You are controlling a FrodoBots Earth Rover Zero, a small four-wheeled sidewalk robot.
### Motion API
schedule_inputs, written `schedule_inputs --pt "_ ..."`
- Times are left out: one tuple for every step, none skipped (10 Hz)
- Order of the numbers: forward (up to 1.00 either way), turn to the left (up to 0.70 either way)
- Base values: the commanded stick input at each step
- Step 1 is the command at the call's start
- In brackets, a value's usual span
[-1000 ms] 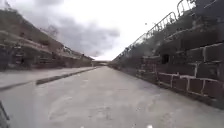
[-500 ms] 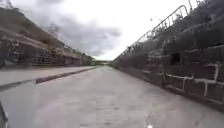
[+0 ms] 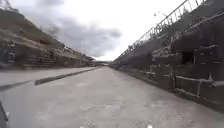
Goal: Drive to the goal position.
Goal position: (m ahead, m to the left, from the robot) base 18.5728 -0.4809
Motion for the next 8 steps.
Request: schedule_inputs --pt "0.70 0.00" --pt "0.70 0.00" --pt "0.70 0.00" --pt "0.70 0.00" --pt "0.70 0.00" --pt "0.70 0.00" --pt "0.70 0.00" --pt "0.70 0.00"
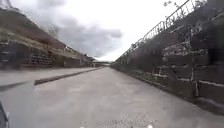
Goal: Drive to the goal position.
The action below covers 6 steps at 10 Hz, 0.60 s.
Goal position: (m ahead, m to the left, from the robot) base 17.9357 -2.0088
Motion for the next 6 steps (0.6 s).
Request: schedule_inputs --pt "0.70 0.00" --pt "0.70 0.00" --pt "0.70 0.00" --pt "0.70 0.00" --pt "0.70 0.00" --pt "0.70 0.00"
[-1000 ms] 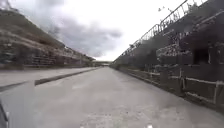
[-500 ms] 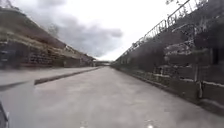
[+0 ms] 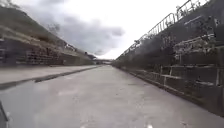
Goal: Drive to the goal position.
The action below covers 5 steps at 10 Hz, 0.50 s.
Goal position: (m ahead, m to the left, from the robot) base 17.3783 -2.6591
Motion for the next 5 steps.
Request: schedule_inputs --pt "0.70 0.00" --pt "0.70 0.00" --pt "0.70 0.00" --pt "0.70 0.00" --pt "0.70 0.00"
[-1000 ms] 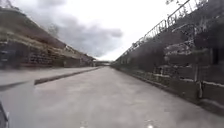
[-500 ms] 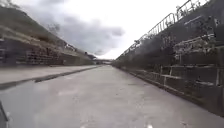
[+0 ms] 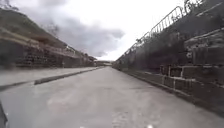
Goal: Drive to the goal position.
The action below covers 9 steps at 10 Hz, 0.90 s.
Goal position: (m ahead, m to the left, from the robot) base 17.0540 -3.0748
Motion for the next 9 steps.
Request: schedule_inputs --pt "0.70 0.00" --pt "0.70 0.00" --pt "0.70 0.00" --pt "0.70 0.00" --pt "0.70 0.00" --pt "0.70 0.00" --pt "0.70 0.00" --pt "0.70 0.00" --pt "0.70 0.00"
